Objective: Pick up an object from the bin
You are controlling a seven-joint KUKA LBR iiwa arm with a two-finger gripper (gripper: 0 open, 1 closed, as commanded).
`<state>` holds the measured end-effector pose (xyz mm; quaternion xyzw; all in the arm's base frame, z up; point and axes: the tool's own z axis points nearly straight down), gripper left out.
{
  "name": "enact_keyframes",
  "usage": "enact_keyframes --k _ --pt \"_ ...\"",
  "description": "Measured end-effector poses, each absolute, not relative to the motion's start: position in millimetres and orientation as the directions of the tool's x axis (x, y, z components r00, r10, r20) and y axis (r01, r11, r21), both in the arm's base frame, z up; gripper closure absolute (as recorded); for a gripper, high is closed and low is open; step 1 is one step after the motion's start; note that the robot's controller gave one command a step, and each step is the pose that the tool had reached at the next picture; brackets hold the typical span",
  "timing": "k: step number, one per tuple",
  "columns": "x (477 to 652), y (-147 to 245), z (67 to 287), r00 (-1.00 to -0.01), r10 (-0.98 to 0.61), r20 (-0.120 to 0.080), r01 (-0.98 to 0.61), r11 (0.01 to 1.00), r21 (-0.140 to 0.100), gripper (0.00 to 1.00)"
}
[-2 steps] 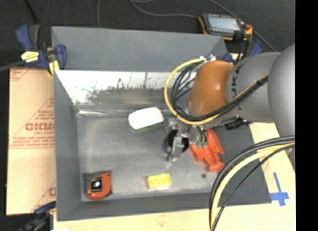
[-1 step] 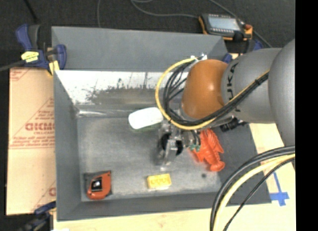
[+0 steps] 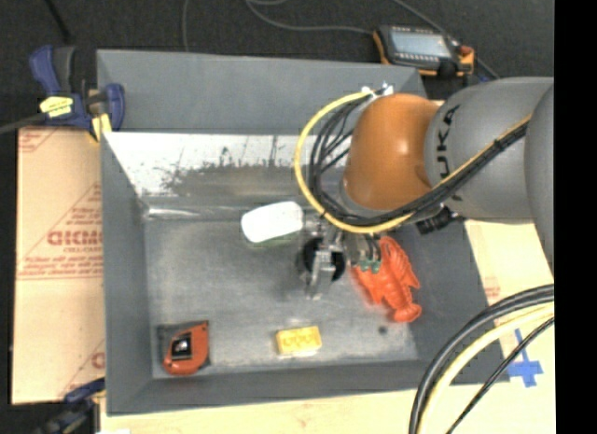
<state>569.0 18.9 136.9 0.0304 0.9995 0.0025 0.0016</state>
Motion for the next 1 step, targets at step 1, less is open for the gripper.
enact_keyframes --k 1 --pt "593.6 2.7 208.0 -0.998 0.063 -0.002 0.063 0.998 -0.001 1.0"
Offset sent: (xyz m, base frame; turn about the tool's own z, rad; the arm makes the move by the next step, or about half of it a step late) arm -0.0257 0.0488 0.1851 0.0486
